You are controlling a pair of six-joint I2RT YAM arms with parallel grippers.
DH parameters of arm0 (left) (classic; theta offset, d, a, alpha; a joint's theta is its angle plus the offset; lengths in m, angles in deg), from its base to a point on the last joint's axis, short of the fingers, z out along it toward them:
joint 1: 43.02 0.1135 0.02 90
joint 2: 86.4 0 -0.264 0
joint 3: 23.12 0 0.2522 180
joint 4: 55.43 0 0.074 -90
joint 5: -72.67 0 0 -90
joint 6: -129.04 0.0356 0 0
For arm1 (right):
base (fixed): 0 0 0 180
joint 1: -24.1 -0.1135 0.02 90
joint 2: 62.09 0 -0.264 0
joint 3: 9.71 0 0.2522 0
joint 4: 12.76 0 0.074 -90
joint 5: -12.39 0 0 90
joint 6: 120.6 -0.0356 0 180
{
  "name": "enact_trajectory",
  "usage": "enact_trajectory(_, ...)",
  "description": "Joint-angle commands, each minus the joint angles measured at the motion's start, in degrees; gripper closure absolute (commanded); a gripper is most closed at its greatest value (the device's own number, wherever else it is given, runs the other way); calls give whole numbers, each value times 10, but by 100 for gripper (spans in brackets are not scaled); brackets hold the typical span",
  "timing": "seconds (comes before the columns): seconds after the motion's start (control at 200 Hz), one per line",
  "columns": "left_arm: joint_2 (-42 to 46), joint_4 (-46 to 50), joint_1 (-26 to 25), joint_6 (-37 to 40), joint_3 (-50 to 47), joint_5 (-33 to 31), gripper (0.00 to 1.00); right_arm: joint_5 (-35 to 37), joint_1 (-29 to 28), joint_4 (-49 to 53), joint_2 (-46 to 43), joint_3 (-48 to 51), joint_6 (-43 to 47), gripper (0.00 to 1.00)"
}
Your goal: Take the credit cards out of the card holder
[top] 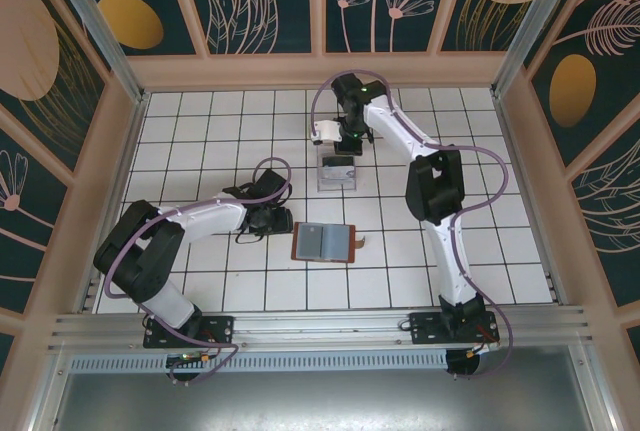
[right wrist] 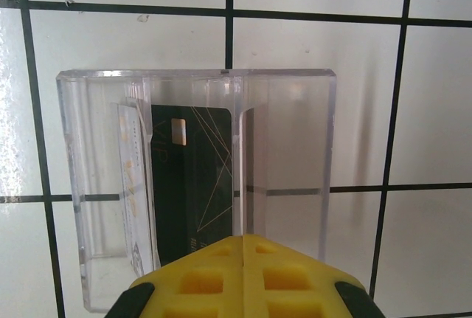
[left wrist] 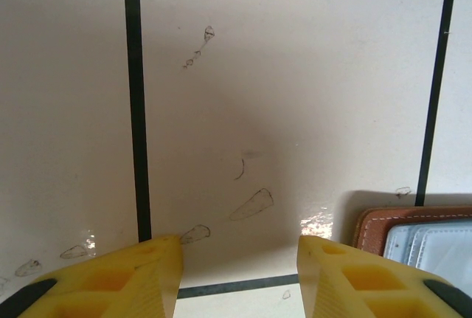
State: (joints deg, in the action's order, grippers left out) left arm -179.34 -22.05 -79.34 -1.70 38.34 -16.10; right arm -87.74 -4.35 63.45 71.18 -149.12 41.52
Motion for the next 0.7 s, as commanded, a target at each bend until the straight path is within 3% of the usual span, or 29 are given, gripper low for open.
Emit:
enact_trajectory(0.0, -16, 2, 4, 1, 9, 9, 54, 11, 0, 3, 18, -19, 9, 92)
enact_trajectory(0.18, -18, 3, 5, 0, 10, 7, 54, 26, -2, -30, 18, -16, 6, 84)
enact_trajectory(0.696, -24, 15, 4, 5, 25, 0, 53, 46, -2, -88, 4, -17, 1, 77)
